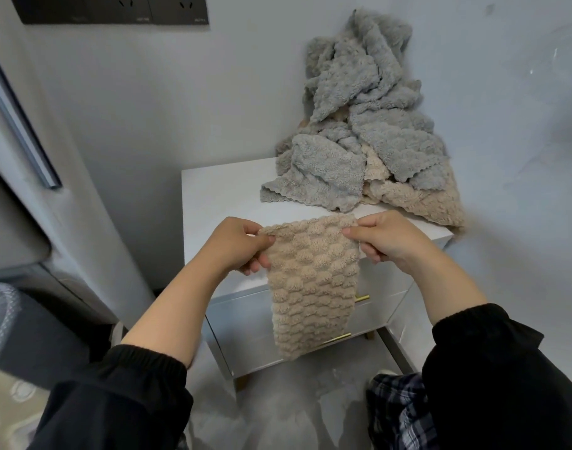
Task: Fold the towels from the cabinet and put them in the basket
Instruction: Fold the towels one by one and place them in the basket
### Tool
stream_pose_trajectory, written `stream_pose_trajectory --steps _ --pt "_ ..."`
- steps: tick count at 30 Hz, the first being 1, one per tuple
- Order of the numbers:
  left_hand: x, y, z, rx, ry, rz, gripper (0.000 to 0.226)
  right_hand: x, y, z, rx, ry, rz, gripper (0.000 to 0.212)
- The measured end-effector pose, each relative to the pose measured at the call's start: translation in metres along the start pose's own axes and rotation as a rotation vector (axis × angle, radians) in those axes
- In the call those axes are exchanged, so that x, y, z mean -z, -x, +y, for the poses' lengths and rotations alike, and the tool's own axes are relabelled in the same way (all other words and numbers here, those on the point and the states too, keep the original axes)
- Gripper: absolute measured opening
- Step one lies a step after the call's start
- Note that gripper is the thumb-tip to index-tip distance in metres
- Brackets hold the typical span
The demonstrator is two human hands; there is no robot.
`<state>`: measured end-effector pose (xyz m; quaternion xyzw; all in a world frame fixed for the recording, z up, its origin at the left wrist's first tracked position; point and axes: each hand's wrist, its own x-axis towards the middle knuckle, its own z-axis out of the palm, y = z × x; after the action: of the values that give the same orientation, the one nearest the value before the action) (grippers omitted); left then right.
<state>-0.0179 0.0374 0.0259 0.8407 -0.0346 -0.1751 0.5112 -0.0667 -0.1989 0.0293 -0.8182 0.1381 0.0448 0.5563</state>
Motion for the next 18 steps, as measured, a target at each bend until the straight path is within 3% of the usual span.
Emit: stream_pose_trajectory --steps 2,7,10,13,16,18 --pt "0.0 0.001 0.001 0.021 0.133 -0.023 0.033 -0.002 0.003 -0.004 -0.023 -0.104 -0.053 0.024" --pt "-0.001 -0.003 0.005 -0.062 0.295 0.048 0.019 -0.004 -0.007 -0.011 -0.014 -0.28 -0.065 0.01" --pt "0.001 -0.009 0.008 -0.098 0.423 0.057 0.021 -0.006 -0.021 -0.014 -0.017 -0.444 -0.06 0.026" --pt "0.002 -0.016 0.012 -0.11 0.535 0.108 0.021 -0.01 -0.03 -0.019 0.002 -0.604 -0.095 0.025" --pt "-0.001 -0.02 0.015 -0.086 0.64 0.155 0.019 -0.013 -0.036 -0.021 0.027 -0.605 -0.053 0.037" --pt "-0.006 -0.022 0.013 -0.087 0.628 0.187 0.019 -0.015 -0.038 -0.018 0.027 -0.544 0.016 0.03"
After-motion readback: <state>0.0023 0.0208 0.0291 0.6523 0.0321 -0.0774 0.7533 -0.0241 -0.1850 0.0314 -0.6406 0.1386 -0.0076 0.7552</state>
